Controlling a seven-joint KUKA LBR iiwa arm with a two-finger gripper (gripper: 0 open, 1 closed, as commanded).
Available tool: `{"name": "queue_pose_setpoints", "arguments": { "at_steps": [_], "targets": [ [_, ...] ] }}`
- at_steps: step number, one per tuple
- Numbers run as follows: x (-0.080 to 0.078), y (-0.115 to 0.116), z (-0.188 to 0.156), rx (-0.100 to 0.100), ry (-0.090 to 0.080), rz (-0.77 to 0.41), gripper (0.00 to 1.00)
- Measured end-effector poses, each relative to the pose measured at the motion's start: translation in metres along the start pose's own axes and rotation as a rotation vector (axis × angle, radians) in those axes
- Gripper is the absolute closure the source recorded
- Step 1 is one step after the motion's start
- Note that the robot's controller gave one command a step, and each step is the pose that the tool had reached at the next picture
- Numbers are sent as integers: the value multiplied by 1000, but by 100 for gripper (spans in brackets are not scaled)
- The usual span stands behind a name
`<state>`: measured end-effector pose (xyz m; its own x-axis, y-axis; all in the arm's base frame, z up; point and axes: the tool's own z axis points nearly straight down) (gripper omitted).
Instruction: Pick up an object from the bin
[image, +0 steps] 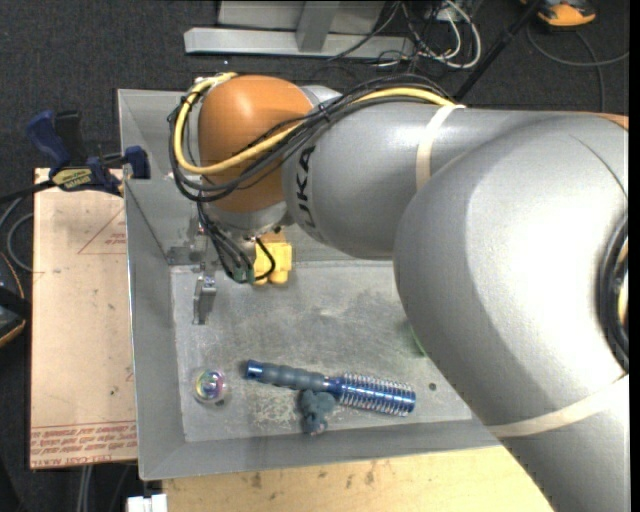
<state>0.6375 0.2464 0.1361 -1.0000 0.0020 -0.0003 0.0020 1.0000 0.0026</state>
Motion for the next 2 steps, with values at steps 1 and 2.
{"name": "queue_pose_setpoints", "arguments": {
  "at_steps": [1, 2],
  "targets": [
    [33, -128, 15, 6, 2, 47, 0],
    [117, -72, -29, -1, 1, -118, 0]
  ]
}}
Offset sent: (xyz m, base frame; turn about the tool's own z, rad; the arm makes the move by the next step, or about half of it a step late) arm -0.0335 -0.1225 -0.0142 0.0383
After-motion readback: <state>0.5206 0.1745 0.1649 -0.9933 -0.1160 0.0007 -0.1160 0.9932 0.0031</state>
